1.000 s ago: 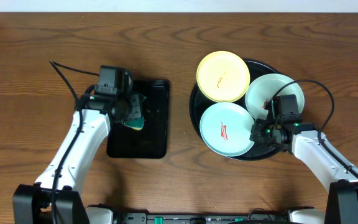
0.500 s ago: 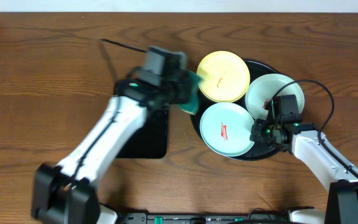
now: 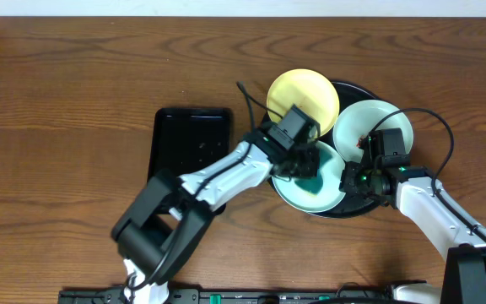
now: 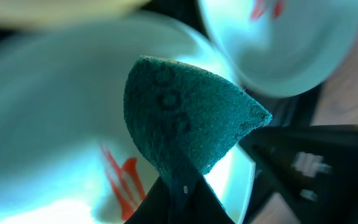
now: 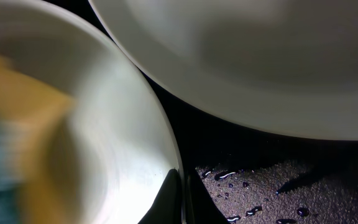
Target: Clean dirty plates on tray and stack at the side
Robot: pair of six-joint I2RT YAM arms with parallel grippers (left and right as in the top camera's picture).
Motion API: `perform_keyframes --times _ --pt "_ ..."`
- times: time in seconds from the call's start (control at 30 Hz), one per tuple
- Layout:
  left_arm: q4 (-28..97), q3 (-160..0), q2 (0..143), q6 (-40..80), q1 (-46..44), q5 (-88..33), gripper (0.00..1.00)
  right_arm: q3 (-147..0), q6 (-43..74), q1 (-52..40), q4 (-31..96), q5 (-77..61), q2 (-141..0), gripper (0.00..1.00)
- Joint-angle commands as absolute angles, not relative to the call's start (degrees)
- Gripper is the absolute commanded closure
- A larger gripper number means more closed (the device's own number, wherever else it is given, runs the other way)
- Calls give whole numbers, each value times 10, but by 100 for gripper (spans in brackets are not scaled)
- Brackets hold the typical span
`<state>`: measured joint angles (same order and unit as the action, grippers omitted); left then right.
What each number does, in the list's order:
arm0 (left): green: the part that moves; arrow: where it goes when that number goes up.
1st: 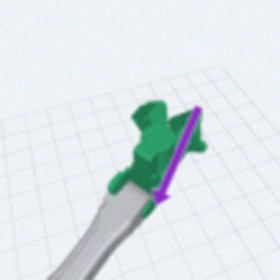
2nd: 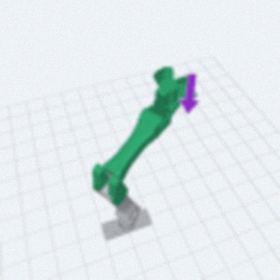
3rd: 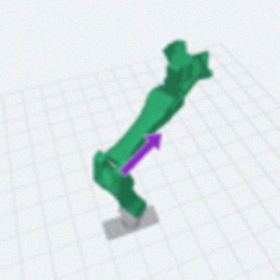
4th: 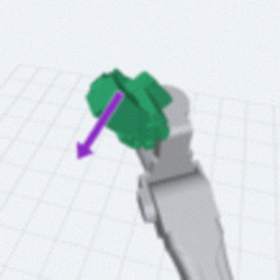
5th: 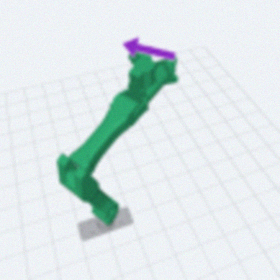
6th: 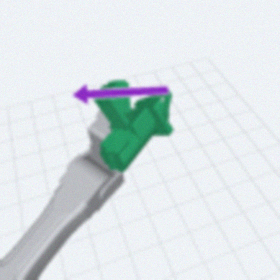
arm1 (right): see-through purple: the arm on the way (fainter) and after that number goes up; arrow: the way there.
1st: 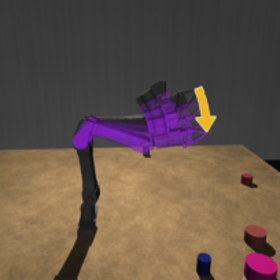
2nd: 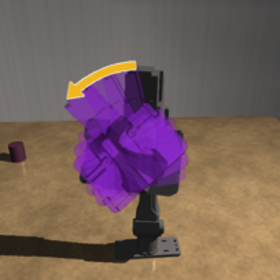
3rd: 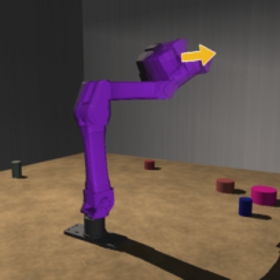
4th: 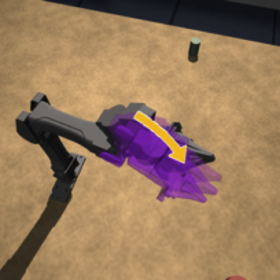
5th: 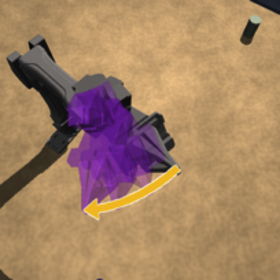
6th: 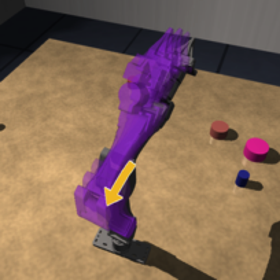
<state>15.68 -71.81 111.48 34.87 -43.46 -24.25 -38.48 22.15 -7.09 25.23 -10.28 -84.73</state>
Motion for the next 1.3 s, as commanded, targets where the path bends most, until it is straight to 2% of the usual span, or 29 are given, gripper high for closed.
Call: perform_keyframes --times 0.0,0.27,0.43,0.53,0.67,1.0,1.2,1.27 --pt "168 -724 1134 389 -436 -251 93 -381 223 -76 261 -90 -849 99" --pt "295 -726 1133 386 -396 -109 92 -381 223 -76 267 -90 -849 99" --pt "304 -752 1130 382 -366 -175 93 -381 223 -76 268 -90 -849 99" --pt "290 -774 1130 382 -372 -226 93 -381 223 -76 268 -90 -849 99" --pt "267 -775 1131 383 -398 -227 93 -381 223 -76 268 -90 -849 99" --pt "256 -775 1173 394 -461 -213 93 -381 223 -76 269 -90 -849 99" --pt "303 -775 1170 346 -429 -86 92 -381 223 -76 271 -90 -849 99" --pt "306 -776 1167 336 -405 -79 93 -381 223 -76 272 -90 -849 99"
